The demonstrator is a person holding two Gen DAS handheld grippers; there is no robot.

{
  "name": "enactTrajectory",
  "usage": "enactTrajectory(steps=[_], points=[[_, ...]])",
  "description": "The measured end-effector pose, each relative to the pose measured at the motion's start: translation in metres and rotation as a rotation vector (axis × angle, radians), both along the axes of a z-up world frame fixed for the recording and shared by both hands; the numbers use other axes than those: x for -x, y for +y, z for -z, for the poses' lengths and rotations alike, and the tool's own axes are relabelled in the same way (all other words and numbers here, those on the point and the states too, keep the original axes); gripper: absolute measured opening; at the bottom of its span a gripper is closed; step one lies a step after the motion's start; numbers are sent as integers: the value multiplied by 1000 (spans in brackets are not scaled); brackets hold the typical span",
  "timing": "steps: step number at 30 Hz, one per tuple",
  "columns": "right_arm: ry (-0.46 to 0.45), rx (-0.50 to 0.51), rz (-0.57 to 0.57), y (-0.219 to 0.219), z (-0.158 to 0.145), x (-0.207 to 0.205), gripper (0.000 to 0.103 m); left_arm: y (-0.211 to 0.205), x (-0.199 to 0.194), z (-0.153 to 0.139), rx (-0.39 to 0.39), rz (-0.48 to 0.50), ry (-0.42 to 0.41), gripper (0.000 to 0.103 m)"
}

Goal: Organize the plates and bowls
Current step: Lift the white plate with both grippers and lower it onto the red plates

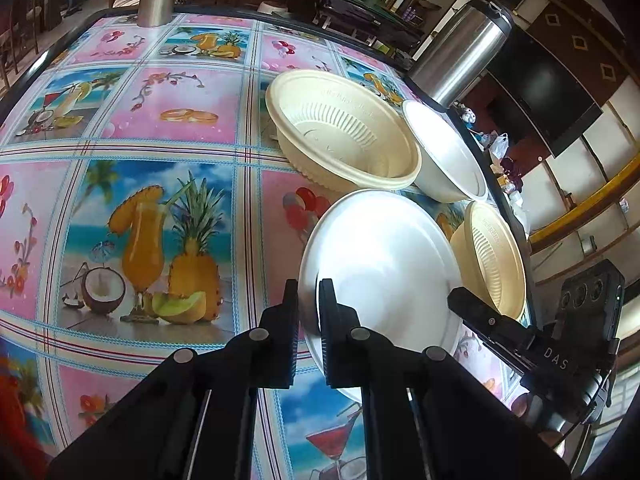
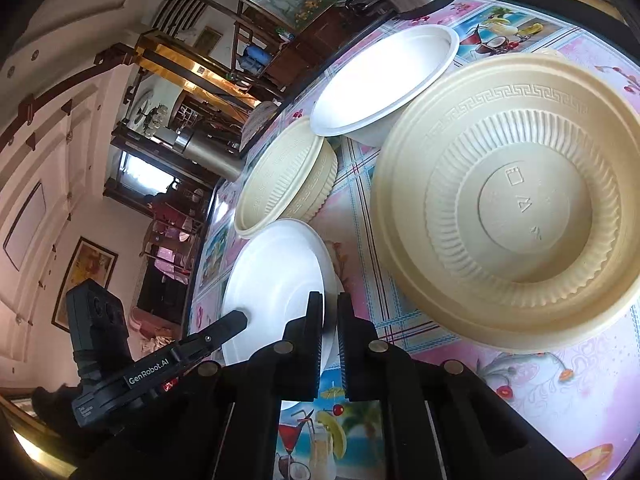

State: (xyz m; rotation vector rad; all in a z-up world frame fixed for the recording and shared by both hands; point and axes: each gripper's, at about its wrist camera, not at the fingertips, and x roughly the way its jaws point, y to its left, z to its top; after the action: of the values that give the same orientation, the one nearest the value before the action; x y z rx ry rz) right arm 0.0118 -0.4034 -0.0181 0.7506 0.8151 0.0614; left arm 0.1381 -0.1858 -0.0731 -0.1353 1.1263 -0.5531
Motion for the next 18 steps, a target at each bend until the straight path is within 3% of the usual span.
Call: enactTrajectory(steps=[18], points=[[-22,7,26,5,-4,7,7,3,11,-1,-15,-21,-14,7]])
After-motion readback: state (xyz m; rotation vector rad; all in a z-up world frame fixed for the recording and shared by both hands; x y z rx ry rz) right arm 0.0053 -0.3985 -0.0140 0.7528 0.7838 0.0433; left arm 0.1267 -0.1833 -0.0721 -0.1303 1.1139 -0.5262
